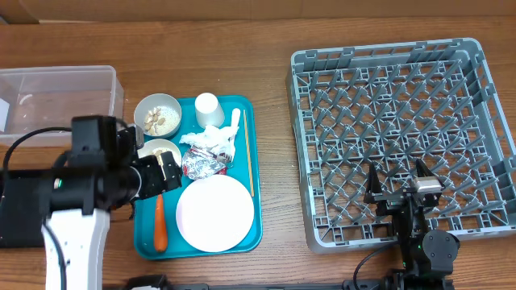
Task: Sort waste into correct bins and load items into the dishwasher rack
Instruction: 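Move the left gripper over the front white bowl of rice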
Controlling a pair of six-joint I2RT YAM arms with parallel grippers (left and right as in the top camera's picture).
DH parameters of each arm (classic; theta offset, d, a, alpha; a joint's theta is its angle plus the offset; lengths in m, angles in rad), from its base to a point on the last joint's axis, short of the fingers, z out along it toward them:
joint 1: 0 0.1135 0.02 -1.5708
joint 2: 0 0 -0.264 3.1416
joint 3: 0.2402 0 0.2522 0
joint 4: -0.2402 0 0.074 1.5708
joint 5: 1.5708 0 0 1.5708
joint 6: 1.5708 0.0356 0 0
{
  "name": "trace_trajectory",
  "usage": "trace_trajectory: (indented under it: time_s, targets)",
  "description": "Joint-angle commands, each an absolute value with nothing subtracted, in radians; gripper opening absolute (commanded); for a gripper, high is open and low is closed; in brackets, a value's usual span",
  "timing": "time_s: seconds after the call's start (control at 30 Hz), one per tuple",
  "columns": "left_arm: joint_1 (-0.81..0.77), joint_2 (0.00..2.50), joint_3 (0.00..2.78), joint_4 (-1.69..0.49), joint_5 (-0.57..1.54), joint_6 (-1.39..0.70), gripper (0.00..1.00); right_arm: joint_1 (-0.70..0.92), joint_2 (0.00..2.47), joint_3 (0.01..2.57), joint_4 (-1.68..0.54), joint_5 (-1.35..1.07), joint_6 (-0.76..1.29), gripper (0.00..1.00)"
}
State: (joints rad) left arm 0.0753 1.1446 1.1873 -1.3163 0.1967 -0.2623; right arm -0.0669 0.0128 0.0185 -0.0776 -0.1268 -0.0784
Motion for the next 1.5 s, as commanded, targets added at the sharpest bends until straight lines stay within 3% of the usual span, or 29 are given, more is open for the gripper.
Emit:
trace_trajectory:
  time_s: [0.0, 1.47]
  targets:
    - [0.070, 1.205, 1.201, -1.324, 0.149, -0.265, 1.00, -0.072, 0.003, 0.008, -0.072, -0.133, -0.079, 1.00]
    - [0.065, 1.325, 0.928, -0.884, 0.173, -0.205, 1.00, -0.072, 0.003, 0.008, -0.072, -0.133, -0.079, 1.00]
